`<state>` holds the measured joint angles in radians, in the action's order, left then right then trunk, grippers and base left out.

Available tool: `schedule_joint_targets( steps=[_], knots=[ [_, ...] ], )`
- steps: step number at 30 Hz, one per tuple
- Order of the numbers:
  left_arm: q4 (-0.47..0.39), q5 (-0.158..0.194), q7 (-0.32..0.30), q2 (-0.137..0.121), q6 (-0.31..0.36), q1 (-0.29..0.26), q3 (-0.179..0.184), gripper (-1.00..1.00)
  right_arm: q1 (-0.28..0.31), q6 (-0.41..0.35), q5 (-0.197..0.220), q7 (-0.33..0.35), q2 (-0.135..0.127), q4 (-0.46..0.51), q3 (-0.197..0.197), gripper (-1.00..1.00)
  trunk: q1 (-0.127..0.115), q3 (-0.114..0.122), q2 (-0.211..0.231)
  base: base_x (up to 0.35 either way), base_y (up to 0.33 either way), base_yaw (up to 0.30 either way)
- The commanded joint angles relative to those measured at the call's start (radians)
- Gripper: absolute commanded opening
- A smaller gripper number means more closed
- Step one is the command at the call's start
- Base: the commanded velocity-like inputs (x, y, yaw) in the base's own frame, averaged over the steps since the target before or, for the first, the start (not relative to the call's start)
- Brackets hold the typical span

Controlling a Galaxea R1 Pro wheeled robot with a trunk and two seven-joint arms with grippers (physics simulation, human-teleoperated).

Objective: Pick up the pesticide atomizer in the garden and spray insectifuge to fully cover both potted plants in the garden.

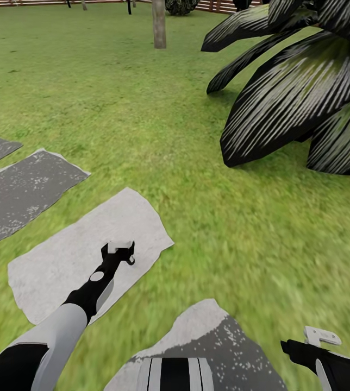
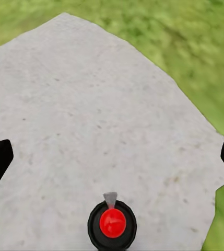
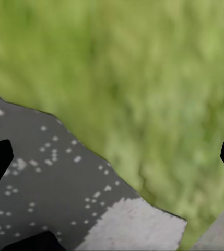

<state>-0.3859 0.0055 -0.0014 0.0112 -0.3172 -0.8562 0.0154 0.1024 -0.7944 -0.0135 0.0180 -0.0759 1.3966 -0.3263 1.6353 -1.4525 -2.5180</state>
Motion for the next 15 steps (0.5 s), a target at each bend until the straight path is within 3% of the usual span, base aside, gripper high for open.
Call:
schedule_joint_targets(
  steps=[1,9,15],
  knots=[
    [0.001,0.000,0.000,0.000,-0.003,-0.001,0.001,1.00,0.000,-0.005,-0.002,0.002,0.000,0.001,0.000,1.00,0.000,-0.002,0.000,0.002,0.000,0.000],
    [0.001,0.000,0.000,0.000,-0.002,0.000,0.001,1.00,0.000,-0.005,-0.001,0.002,0.000,0.001,0.000,1.00,0.000,-0.008,0.000,0.000,0.000,0.000],
    [0.001,0.001,0.000,0.001,-0.002,0.000,0.001,1.00,0.000,-0.005,-0.001,0.002,0.000,0.001,0.000,1.00,0.002,-0.027,-0.001,0.000,0.000,0.000]
  ],
)
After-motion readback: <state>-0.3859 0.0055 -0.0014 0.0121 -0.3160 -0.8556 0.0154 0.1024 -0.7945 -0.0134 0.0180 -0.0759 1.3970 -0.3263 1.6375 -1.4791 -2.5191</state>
